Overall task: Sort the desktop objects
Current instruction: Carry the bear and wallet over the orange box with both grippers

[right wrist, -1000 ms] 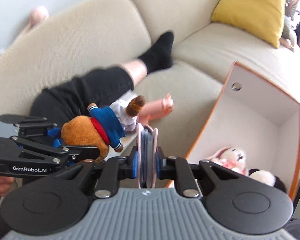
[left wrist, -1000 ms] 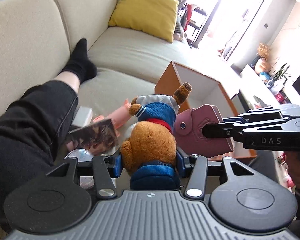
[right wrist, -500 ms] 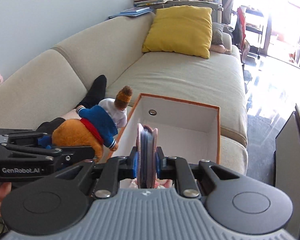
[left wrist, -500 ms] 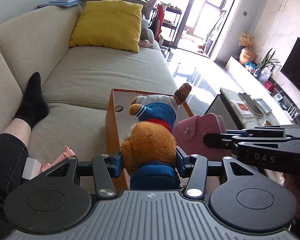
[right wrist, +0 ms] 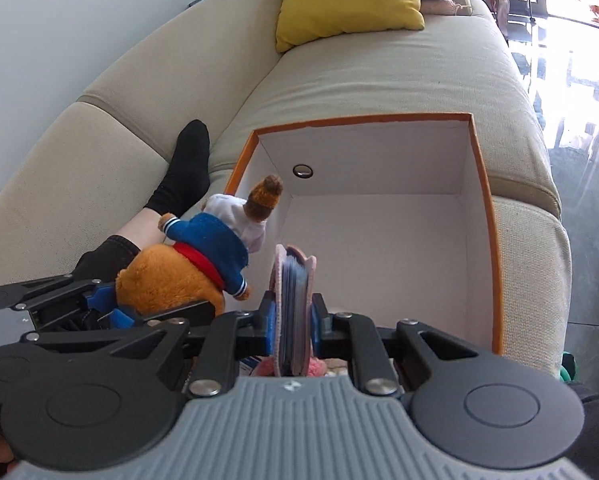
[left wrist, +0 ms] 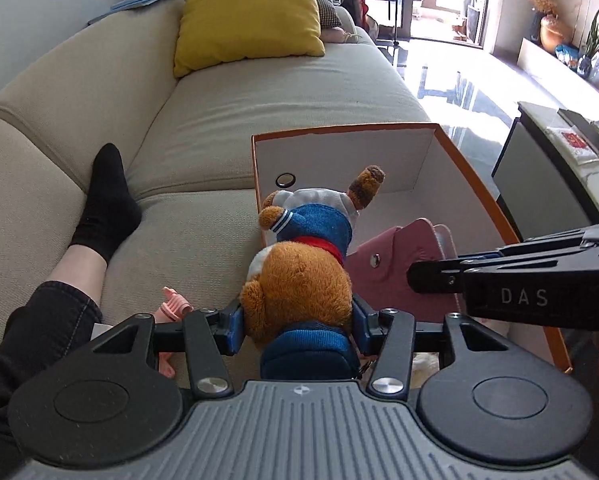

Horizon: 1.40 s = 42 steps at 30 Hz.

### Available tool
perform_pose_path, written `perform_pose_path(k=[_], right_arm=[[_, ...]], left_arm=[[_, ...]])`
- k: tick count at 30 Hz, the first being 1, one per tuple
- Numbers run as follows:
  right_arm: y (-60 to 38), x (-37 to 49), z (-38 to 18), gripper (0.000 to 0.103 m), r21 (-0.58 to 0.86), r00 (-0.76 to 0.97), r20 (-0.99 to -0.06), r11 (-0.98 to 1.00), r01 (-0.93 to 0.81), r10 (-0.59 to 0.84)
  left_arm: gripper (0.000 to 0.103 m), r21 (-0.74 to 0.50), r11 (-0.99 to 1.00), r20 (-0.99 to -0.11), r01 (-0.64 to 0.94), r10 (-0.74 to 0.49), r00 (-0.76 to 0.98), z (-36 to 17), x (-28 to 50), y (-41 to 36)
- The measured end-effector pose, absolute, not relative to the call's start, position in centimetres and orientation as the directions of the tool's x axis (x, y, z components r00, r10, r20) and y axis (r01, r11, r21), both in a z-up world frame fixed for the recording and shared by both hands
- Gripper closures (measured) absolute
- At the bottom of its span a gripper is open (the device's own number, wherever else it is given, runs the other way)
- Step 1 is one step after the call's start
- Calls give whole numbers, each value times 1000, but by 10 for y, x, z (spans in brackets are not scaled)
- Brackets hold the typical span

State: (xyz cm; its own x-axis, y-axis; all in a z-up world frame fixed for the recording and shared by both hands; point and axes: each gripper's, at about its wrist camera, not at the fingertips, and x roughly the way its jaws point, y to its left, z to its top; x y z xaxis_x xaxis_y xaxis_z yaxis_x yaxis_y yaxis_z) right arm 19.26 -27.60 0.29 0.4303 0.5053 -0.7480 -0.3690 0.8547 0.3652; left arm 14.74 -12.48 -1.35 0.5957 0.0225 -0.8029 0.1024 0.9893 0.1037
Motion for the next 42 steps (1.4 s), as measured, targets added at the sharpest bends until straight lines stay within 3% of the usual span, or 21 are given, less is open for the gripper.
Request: perform_pose_path(k=[9, 13, 17, 21, 25, 27, 31, 34, 42], right_arm=[[-295, 183, 6, 86, 374, 421, -759, 862, -343, 497], [-296, 180, 5, 85, 372, 415, -762, 860, -349, 498], [-293, 179, 5, 85, 358, 410, -766, 858, -368, 495], [-288, 179, 7, 85, 335, 408, -773, 859, -387, 485], [-285, 179, 6, 85, 337, 385, -783, 853, -399, 489], [-284, 179, 5, 86, 330, 383, -786, 853, -404, 485], [-283, 179, 6, 86, 318, 375, -795, 854, -411, 477], [-283, 178, 6, 86, 316, 364, -802, 853, -415, 474], [-286, 186, 6, 86, 346, 340, -803, 848, -402, 489]], left_arm=[[44, 471, 832, -772, 294, 226, 594, -48, 124, -180], [42, 536, 775, -760, 335, 271, 590, -62, 118, -191], [25, 488, 783, -795, 387, 215, 567, -63, 118, -189], [20, 371, 830, -835, 416, 102, 541, -53, 118, -169], [21, 167, 887, -879, 429, -63, 473, -35, 119, -141], [29, 66, 905, -882, 421, -144, 449, -27, 120, -126], [63, 58, 906, -877, 419, -154, 455, -23, 127, -121], [73, 67, 899, -867, 433, -162, 471, -23, 138, -123], [88, 111, 853, -890, 510, -143, 432, -38, 166, -142]])
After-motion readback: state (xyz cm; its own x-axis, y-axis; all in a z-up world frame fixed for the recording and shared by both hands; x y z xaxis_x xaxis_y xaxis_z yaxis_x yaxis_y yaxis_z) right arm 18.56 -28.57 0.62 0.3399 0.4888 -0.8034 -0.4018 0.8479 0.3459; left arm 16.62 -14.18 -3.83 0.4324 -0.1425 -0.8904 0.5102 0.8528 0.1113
